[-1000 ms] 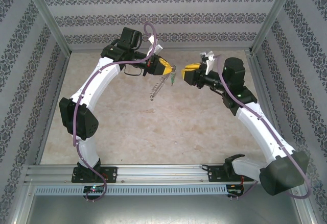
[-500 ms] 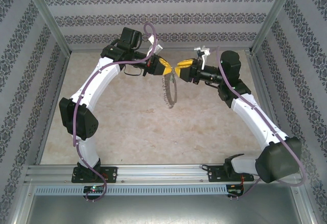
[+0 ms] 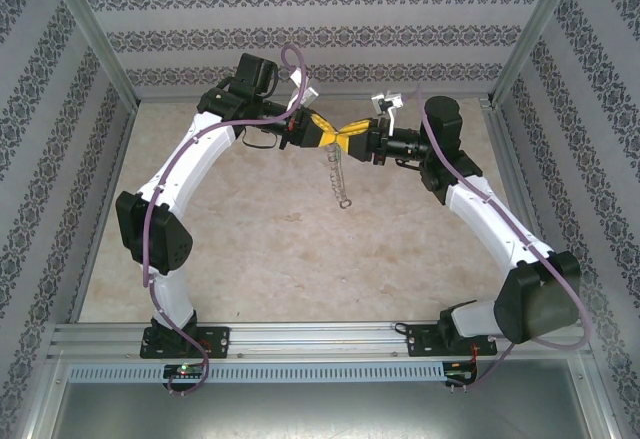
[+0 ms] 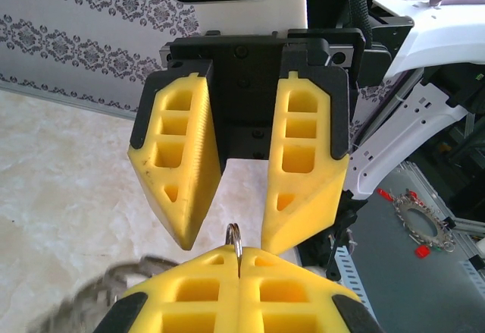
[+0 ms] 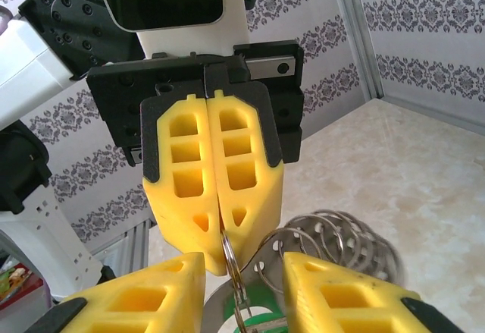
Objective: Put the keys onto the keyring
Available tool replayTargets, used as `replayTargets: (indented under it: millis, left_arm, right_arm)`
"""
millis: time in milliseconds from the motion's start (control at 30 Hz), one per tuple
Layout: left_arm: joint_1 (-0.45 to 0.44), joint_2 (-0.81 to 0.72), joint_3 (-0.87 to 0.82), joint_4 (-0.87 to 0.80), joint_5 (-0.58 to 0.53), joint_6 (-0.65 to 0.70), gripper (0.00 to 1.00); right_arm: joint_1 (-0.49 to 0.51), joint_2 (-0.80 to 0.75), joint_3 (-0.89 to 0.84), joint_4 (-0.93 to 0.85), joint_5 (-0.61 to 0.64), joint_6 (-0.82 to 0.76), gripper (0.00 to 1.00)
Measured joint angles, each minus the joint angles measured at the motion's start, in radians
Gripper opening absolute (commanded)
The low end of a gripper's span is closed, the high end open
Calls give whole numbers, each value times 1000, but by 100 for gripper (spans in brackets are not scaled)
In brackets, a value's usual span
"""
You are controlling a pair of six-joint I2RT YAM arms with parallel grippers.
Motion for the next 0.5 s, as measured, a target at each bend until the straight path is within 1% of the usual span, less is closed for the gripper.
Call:
replayTargets:
  millis: [100, 167, 233, 367, 500]
  left_arm:
    - [0, 0, 0, 0, 3, 0, 0]
    - [0, 0, 0, 0, 3, 0, 0]
    - [0, 0, 0, 0, 3, 3, 0]
    - [0, 0, 0, 0, 4, 6, 0]
    - [0, 0, 0, -1, 2, 8, 0]
  right_arm:
    - [0, 0, 0, 2, 0, 1, 29]
    - [-1, 0, 0, 6, 0, 2, 33]
    - [-2, 0, 0, 11, 0, 4, 33]
    - [-6, 0, 0, 18, 0, 8, 26]
    - [-8, 8, 7, 21, -10, 20, 16]
